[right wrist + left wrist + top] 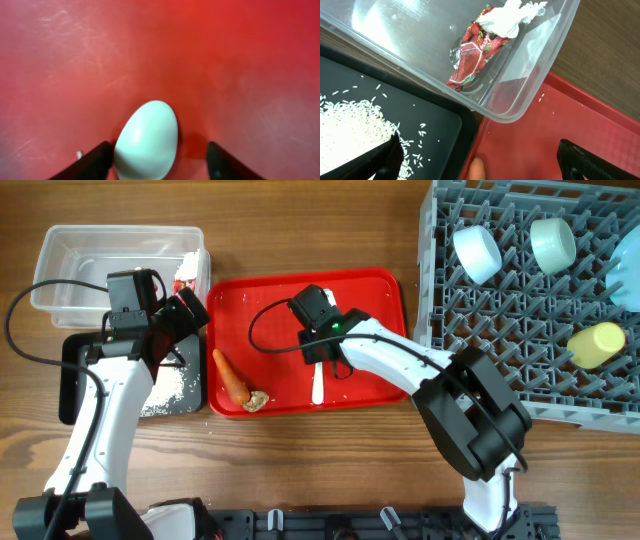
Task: Sort waste into correct bins and load items into the dishwasher rack
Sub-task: 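Carry the white spoon to the dish rack and release it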
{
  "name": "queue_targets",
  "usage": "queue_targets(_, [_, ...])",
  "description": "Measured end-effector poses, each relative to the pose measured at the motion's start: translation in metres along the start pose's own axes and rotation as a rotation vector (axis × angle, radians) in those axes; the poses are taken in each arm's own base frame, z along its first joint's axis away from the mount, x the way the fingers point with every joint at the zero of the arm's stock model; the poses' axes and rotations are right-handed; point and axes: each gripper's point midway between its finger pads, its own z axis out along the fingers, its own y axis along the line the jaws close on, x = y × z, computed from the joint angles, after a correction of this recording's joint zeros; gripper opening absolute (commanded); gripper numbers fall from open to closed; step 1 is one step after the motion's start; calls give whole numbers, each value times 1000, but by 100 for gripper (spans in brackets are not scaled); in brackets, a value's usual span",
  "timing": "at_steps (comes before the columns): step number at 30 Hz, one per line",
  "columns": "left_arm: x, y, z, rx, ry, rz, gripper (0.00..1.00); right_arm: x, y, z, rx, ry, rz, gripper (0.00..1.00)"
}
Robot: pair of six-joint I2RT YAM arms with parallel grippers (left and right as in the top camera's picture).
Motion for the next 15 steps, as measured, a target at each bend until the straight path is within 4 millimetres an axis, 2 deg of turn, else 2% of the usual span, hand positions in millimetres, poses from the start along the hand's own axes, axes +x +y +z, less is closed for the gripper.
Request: queue_targets(15, [0,0,0,0,0,0,100,3,-3,0,16,13,7,40])
